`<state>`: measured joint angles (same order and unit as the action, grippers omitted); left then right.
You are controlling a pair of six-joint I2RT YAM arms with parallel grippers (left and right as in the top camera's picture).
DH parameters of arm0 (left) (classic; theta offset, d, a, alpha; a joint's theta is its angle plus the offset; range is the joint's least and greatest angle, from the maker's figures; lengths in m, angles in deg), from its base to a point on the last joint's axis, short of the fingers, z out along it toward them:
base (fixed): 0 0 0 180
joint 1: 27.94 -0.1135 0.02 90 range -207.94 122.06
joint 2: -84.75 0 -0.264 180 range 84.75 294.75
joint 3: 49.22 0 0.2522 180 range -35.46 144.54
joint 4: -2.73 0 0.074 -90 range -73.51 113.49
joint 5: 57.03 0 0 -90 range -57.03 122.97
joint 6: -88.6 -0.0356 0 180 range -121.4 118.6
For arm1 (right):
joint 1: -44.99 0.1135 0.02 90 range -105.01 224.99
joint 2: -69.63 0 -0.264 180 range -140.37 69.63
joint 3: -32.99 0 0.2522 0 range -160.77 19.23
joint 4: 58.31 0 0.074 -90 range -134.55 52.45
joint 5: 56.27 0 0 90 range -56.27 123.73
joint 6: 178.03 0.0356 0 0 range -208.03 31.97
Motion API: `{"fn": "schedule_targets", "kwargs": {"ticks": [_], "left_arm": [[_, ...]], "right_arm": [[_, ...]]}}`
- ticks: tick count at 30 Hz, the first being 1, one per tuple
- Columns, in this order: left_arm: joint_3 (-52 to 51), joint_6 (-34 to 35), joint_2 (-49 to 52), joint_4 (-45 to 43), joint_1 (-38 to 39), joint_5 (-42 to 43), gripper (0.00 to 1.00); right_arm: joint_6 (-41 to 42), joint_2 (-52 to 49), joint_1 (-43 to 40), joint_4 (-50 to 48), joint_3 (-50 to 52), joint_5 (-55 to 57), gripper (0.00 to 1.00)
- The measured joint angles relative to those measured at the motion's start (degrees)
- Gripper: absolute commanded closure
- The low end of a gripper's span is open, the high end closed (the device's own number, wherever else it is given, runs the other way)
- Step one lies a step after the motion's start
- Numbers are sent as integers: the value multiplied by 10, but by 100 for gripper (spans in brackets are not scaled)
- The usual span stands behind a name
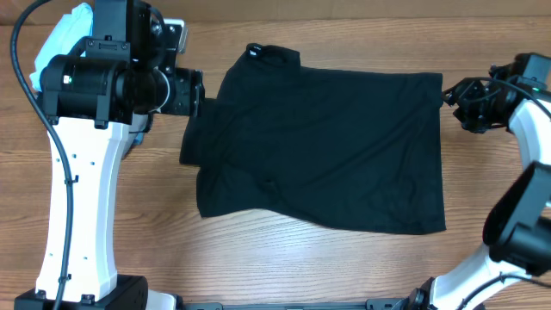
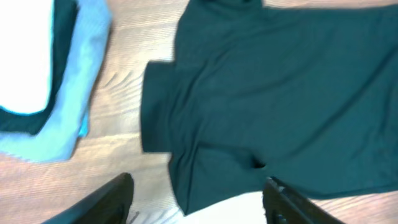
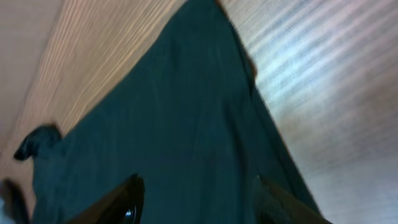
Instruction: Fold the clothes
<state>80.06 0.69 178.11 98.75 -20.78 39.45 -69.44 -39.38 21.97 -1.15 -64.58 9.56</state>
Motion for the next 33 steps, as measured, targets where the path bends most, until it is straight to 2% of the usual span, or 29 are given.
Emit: {"fn": "schedule_targets", "kwargs": {"ticks": [3,9,12,15,18,23,29,33], "left_arm": [[0,-4,0,24,0,-21,17],[-3,-6,0,85,0,-35,22],[-33,0,-3,99,0,-38,23],[-96,11,-5,85,0,-38,24],[-182,20,-5,37,0,-33,23],[-336,23,-3,-74,0,-17,20],[-454,24,-3,-171,0,-16,19],[-506,24,-3,-213,0,-16,18]], "right_arm": [[-17,56,-3,75,0,-6,42],[-29,174,-3,234,-6,-2,45],[-31,191,-3,319,-8,18,44],[-32,188,-3,358,3,47,43],[-32,188,-3,363,43,68,45],[-12,186,-3,328,139,91,57],[29,185,-3,279,259,122,57],[57,185,-3,234,326,138,51]]}}
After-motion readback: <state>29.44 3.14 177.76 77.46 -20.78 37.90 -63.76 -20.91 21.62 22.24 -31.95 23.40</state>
